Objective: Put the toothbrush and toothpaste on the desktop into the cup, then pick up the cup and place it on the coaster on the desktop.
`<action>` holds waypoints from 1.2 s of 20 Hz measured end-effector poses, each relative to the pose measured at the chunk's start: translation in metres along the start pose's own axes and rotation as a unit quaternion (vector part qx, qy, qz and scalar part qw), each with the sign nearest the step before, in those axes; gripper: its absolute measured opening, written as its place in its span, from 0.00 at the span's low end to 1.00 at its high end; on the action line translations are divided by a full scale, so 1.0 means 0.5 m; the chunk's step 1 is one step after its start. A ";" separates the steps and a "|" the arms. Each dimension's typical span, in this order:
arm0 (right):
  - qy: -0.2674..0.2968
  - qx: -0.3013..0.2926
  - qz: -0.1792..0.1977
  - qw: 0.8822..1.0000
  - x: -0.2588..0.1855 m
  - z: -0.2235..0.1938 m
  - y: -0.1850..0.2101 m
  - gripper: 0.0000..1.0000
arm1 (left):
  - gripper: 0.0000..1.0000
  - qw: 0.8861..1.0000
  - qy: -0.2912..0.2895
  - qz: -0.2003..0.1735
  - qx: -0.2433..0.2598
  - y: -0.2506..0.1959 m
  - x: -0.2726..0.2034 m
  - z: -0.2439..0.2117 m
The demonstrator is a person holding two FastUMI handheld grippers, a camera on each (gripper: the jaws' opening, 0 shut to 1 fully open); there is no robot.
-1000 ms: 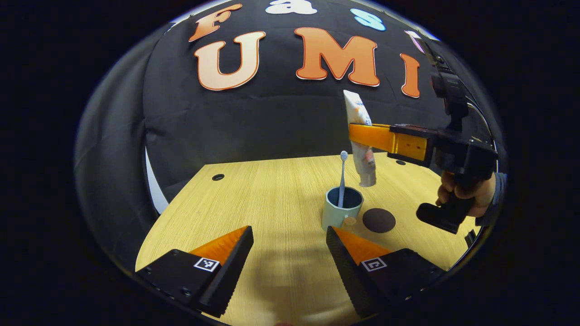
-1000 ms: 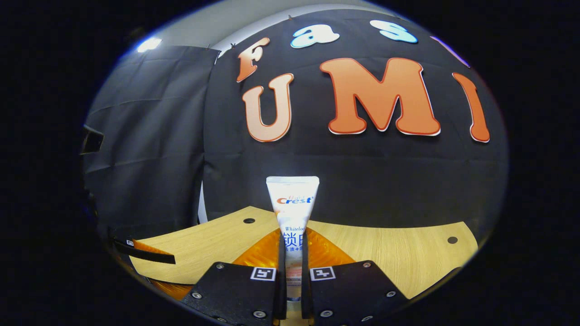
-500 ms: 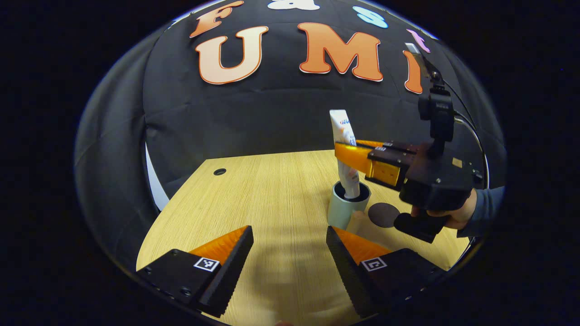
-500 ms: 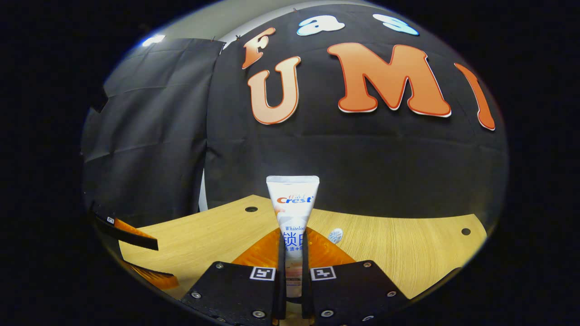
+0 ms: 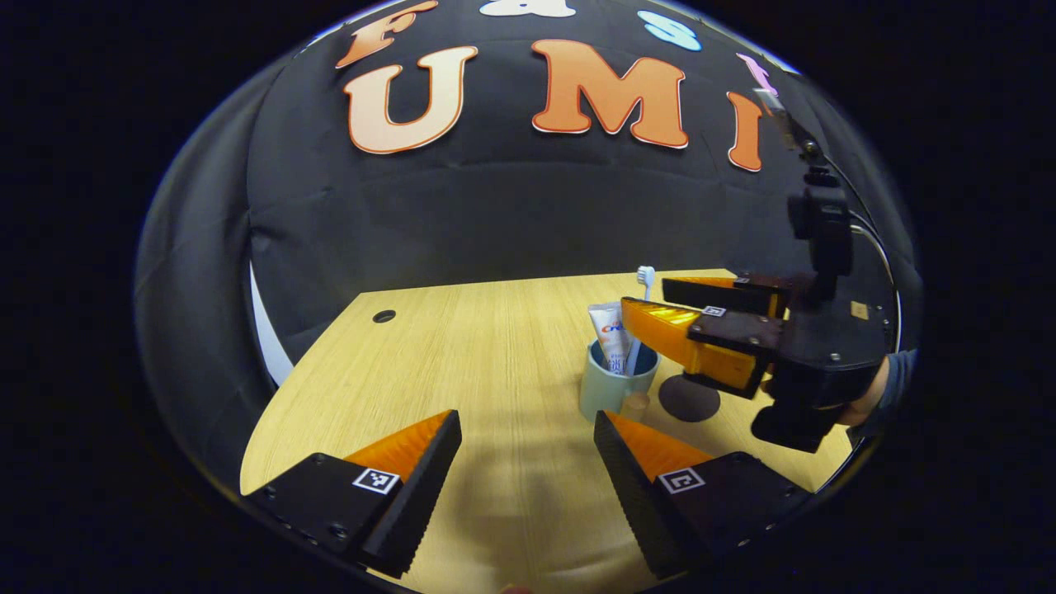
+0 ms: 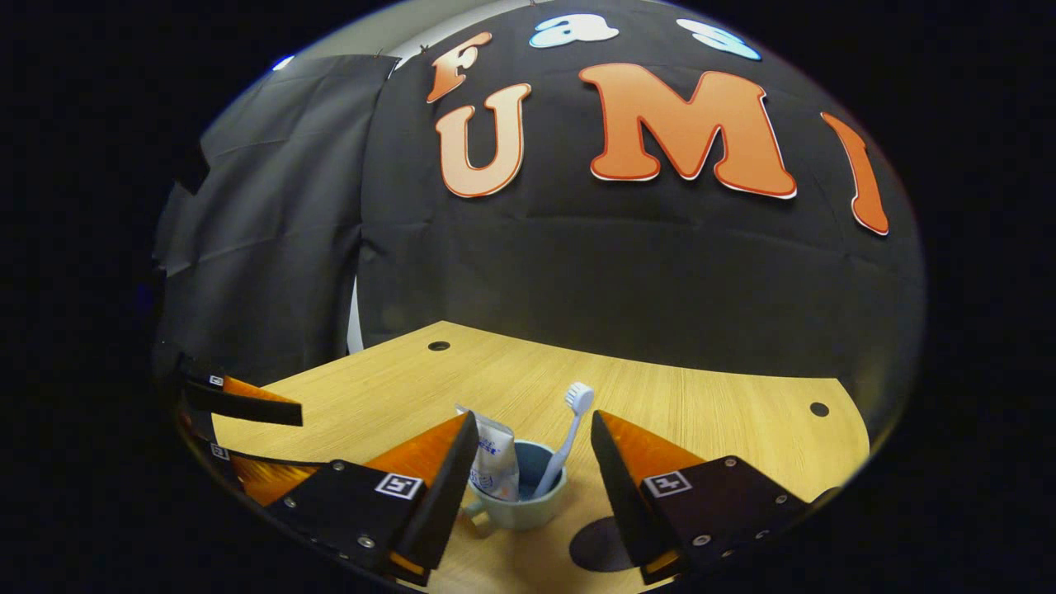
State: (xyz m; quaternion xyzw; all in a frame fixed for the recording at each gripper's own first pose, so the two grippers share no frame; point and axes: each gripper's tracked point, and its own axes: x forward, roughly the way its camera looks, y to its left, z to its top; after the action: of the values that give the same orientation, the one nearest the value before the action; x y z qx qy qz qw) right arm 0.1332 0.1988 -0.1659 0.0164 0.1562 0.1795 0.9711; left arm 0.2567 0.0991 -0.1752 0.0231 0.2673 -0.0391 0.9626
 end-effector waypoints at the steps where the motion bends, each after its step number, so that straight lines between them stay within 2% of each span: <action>1: 0.006 0.002 -0.002 1.000 -0.014 -0.001 -0.009 0.87 | 0.98 1.000 -0.001 -0.005 0.001 -0.010 0.004 0.003; 2: 0.010 0.003 -0.005 1.000 -0.029 0.000 -0.020 0.94 | 0.98 1.000 -0.002 -0.010 0.003 -0.020 0.011 0.004; 4: 0.014 0.006 -0.016 1.000 -0.057 0.002 -0.043 0.97 | 0.98 1.000 -0.003 -0.020 0.006 -0.043 0.020 0.009; 10: 0.035 0.015 -0.047 0.998 -0.121 0.013 -0.099 0.97 | 0.98 0.999 0.012 -0.044 0.009 -0.095 0.052 0.010; 24: 0.056 0.021 -0.114 0.992 -0.244 0.024 -0.173 0.97 | 0.98 0.991 0.123 -0.044 0.009 -0.146 0.161 -0.052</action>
State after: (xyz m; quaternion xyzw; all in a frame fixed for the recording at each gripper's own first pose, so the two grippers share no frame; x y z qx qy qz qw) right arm 0.0584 0.0748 -0.1257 0.0092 0.2145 0.0653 0.9745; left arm 0.3057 0.0229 -0.2409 0.0243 0.3836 -0.0803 0.9197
